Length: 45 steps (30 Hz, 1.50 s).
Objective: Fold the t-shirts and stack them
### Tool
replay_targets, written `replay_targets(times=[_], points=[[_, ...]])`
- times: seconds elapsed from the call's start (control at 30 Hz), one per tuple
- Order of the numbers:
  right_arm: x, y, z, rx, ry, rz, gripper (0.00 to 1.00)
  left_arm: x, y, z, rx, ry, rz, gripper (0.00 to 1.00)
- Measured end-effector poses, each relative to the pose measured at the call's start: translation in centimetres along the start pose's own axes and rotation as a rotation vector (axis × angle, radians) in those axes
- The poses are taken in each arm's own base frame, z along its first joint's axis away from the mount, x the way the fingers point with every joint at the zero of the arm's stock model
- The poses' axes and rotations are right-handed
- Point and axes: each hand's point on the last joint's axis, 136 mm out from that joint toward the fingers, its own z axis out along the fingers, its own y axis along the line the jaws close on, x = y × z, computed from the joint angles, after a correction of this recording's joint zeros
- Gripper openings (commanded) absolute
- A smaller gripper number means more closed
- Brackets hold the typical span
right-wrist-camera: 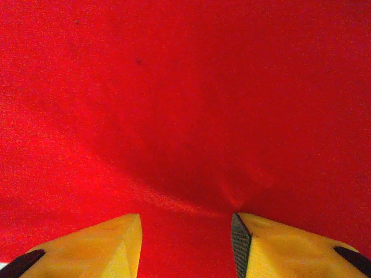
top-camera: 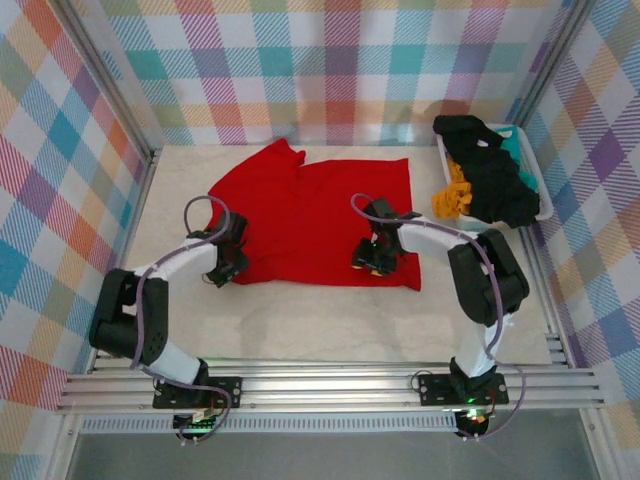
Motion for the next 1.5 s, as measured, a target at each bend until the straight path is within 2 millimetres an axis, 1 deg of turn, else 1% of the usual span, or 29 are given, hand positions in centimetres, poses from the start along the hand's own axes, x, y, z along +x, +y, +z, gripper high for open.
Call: replay_targets(times=[0.17, 0.23, 0.27, 0.3, 0.33, 0.37, 0.4, 0.5, 0.57, 0.6, 0.67, 0.7, 0.73, 0.8, 0.83, 0.87, 1.0, 1.13, 1.2, 1.23, 1.27, 1.3, 1.33, 1.37, 1.4, 1.43, 1.5], points=[[0.8, -2.2, -2.5, 0.037, -0.049, 0.045, 0.48, 0.2, -0.7, 2.0, -0.041, 0.040, 0.043, 0.50], [1.3, -3.0, -3.6, 0.043, -0.068, 0.066, 0.49, -0.1, -1.2, 2.1, -0.044, 0.044, 0.053, 0.49], [1.7, -3.4, -4.2, 0.048, -0.077, 0.076, 0.49, -0.3, -1.6, 2.1, -0.040, 0.041, 0.056, 0.44], [2.0, -3.7, -4.6, 0.051, -0.082, 0.086, 0.49, -0.4, -1.7, 2.0, -0.038, 0.040, 0.054, 0.35], [2.3, -4.1, -5.0, 0.052, -0.089, 0.097, 0.50, -0.5, -1.8, 2.0, -0.037, 0.039, 0.055, 0.19], [2.8, -4.5, -5.3, 0.054, -0.093, 0.109, 0.50, -0.4, -1.7, 1.9, -0.039, 0.040, 0.059, 0.05], [3.2, -4.9, -5.3, 0.057, -0.093, 0.120, 0.50, -0.3, -1.6, 1.9, -0.040, 0.041, 0.062, 0.00], [4.5, -6.5, -4.7, 0.091, -0.075, 0.152, 0.49, 0.0, -1.0, 1.5, -0.041, 0.042, 0.061, 0.00], [5.1, -7.8, -3.8, 0.123, -0.054, 0.180, 0.48, 0.1, -0.6, 0.6, -0.030, 0.035, 0.054, 0.00], [5.0, -8.4, -3.4, 0.135, -0.047, 0.193, 0.47, 0.0, -0.5, 0.0, -0.021, 0.028, 0.051, 0.00], [4.3, -9.3, -2.6, 0.148, -0.046, 0.229, 0.45, -0.3, -0.6, -1.6, 0.014, 0.014, 0.036, 0.00], [4.1, -9.6, -2.3, 0.152, -0.044, 0.243, 0.41, -0.4, -0.6, -2.3, 0.031, 0.009, 0.028, 0.00], [4.1, -9.7, -2.3, 0.155, -0.031, 0.260, 0.34, -0.4, -0.6, -3.0, 0.048, 0.008, 0.018, 0.00], [4.1, -9.9, -2.3, 0.169, -0.015, 0.276, 0.19, -0.2, -0.6, -4.0, 0.069, 0.020, 0.003, 0.00], [4.2, -10.2, -2.2, 0.190, -0.004, 0.283, 0.09, 0.1, -0.5, -4.3, 0.077, 0.034, -0.007, 0.00], [4.3, -10.6, -2.3, 0.213, 0.007, 0.293, 0.01, 0.5, -0.5, -4.5, 0.082, 0.052, -0.017, 0.00], [4.1, -10.7, -2.4, 0.228, 0.014, 0.303, 0.00, 1.7, -0.7, -5.6, 0.124, 0.120, -0.082, 0.00], [3.9, -10.9, -2.5, 0.243, 0.012, 0.291, 0.00, 2.4, -1.3, -8.0, 0.215, 0.159, -0.167, 0.00], [3.9, -10.9, -2.6, 0.247, 0.012, 0.280, 0.00, 3.1, -1.7, -9.0, 0.279, 0.191, -0.207, 0.00], [3.9, -11.0, -2.6, 0.250, 0.012, 0.275, 0.00, 3.8, -1.6, -9.4, 0.300, 0.214, -0.224, 0.00], [3.9, -11.0, -2.6, 0.254, 0.008, 0.269, 0.00, 4.5, -1.4, -9.7, 0.312, 0.235, -0.233, 0.11], [3.8, -11.0, -2.6, 0.258, 0.003, 0.267, 0.00, 5.0, -1.2, -9.9, 0.317, 0.249, -0.234, 0.33], [3.5, -11.1, -2.7, 0.262, -0.010, 0.261, 0.00, 5.2, -0.9, -10.1, 0.316, 0.257, -0.237, 0.50], [3.0, -11.3, -2.7, 0.267, -0.032, 0.255, 0.00, 5.2, -0.6, -10.3, 0.313, 0.257, -0.237, 0.62], [2.4, -11.5, -2.8, 0.272, -0.054, 0.254, 0.00, 5.1, -0.4, -10.3, 0.307, 0.256, -0.239, 0.67], [1.8, -11.7, -3.0, 0.278, -0.080, 0.253, 0.00, 4.8, -0.1, -10.3, 0.295, 0.253, -0.238, 0.69], [0.8, -12.2, -3.5, 0.287, -0.121, 0.258, 0.00, 3.5, 0.5, -10.2, 0.257, 0.225, -0.239, 0.69]])
